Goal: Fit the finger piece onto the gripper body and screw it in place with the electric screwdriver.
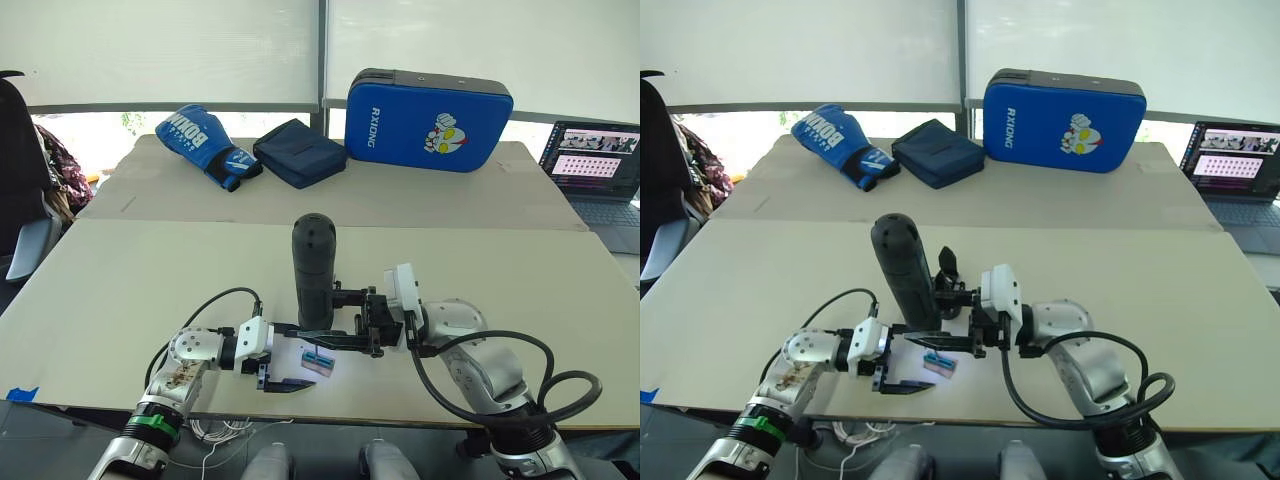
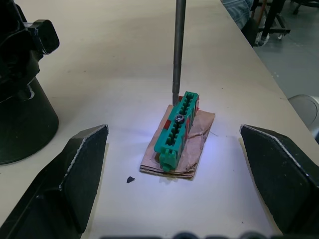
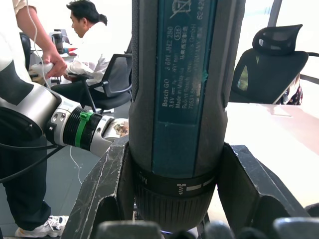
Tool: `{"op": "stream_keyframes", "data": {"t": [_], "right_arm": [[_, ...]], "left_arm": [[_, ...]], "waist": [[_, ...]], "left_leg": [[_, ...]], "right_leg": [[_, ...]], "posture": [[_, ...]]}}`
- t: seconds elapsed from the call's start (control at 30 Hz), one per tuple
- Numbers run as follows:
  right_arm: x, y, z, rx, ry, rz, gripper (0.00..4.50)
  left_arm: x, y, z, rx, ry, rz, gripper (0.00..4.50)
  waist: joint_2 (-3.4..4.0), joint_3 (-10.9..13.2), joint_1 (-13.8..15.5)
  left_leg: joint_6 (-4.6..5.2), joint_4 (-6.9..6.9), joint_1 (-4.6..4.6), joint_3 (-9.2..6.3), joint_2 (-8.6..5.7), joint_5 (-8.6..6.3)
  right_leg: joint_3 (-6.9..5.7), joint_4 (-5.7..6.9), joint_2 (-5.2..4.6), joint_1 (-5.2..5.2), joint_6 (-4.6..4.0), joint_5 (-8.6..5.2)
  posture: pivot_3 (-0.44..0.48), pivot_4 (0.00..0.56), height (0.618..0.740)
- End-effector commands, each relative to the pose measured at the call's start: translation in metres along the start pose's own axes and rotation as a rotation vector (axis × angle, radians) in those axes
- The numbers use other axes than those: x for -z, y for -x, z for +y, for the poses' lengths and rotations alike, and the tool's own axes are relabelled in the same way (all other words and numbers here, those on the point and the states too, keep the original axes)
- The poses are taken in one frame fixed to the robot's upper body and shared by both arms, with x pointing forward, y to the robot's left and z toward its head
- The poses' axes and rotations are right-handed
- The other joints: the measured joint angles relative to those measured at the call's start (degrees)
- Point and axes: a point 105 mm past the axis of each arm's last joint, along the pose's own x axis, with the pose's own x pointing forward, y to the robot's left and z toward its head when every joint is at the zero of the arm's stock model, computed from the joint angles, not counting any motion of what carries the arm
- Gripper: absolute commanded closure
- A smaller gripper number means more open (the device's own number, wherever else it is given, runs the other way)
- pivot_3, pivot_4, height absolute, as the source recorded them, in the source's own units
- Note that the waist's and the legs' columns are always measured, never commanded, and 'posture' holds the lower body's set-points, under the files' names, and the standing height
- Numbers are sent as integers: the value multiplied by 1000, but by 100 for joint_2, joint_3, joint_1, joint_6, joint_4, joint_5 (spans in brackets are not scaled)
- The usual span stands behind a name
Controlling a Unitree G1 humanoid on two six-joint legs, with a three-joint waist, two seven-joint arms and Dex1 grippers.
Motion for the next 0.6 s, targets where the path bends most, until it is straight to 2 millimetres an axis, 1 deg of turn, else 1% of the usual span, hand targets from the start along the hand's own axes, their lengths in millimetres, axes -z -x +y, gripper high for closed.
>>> {"op": "stream_keyframes", "data": {"t": [0.03, 0.6], "right_arm": [[-14, -5, 1, -26, 65, -42, 2585], [-11, -6, 0, -25, 54, -27, 2585]], "left_arm": [[19, -9, -14, 41, 73, 40, 23], [26, -9, -16, 35, 82, 49, 23]], "waist": [[0, 0, 8], [17, -10, 44]], "left_leg": [[0, 0, 0, 0, 0, 0], [0, 0, 4, -1, -2, 0]], "right_leg": [[0, 0, 0, 1, 1, 0], [0, -4, -1, 7, 23, -14]], "posture": [[0, 150, 740], [0, 150, 740]]}}
